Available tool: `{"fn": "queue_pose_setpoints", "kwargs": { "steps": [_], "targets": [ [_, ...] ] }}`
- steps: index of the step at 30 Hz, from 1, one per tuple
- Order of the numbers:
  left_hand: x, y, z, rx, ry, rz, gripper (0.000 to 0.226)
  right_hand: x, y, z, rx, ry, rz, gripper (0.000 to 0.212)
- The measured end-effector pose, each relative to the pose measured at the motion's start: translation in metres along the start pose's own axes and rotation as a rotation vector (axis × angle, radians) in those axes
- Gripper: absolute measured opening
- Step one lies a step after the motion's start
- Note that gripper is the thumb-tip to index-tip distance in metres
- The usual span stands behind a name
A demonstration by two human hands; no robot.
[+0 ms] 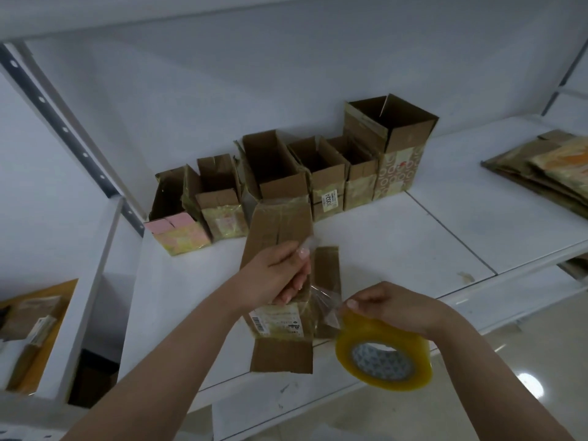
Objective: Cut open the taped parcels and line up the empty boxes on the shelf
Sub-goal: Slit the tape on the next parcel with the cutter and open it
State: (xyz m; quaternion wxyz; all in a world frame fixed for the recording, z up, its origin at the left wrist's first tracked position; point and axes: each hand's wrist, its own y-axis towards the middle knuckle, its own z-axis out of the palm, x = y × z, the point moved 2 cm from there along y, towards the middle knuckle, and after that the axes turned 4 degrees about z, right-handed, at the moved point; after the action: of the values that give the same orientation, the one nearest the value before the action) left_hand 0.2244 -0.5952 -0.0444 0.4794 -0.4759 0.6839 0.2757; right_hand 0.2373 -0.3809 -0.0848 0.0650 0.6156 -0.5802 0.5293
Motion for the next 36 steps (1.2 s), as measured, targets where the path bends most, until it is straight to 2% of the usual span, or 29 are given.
{"fn": "queue_pose_setpoints", "kwargs": {
  "steps": [7, 14, 16, 20, 23, 25, 27, 29, 31, 33, 36],
  "targets": [
    [-0.009, 0.004, -0.001, 0.184, 0.090, -0.112, 0.037, -0.004, 0.001, 0.004, -0.050, 0.034, -0.013, 0.025],
    [-0.032, 0.011, 0.008, 0.430, 0.740, -0.114, 0.037, 0.001, -0.003, -0.001, -0.122, -0.078, -0.036, 0.027],
    [-0.037, 0.015, 0.018, 0.461, 0.909, -0.120, 0.037, 0.004, -0.007, -0.004, -0.164, -0.130, -0.035, 0.027],
    [-0.038, 0.022, 0.033, 0.464, 1.101, -0.136, 0.034, 0.010, -0.016, -0.005, -0.213, -0.198, -0.017, 0.029],
    [-0.033, 0.023, 0.042, 0.423, 1.211, -0.125, 0.031, 0.012, -0.019, -0.002, -0.217, -0.175, 0.004, 0.029],
    [-0.034, 0.021, 0.037, 0.401, 1.156, -0.111, 0.033, 0.010, -0.018, 0.000, -0.213, -0.103, 0.019, 0.029],
    [-0.033, 0.018, 0.020, 0.398, 0.881, -0.153, 0.034, 0.006, -0.017, 0.000, -0.202, -0.039, 0.033, 0.028],
    [-0.031, 0.012, 0.003, 0.292, 0.498, -0.225, 0.033, 0.001, -0.014, 0.002, -0.189, -0.015, 0.060, 0.026],
    [-0.026, 0.008, -0.003, 0.148, 0.378, -0.213, 0.032, -0.005, -0.010, 0.004, -0.185, 0.001, 0.092, 0.024],
    [-0.025, 0.007, 0.003, 0.066, 0.523, -0.140, 0.024, -0.011, -0.006, 0.005, -0.181, -0.006, 0.119, 0.025],
    [-0.025, 0.005, 0.021, -0.051, 0.866, -0.093, 0.022, -0.017, -0.005, 0.001, -0.200, -0.017, 0.136, 0.029]
  ]
}}
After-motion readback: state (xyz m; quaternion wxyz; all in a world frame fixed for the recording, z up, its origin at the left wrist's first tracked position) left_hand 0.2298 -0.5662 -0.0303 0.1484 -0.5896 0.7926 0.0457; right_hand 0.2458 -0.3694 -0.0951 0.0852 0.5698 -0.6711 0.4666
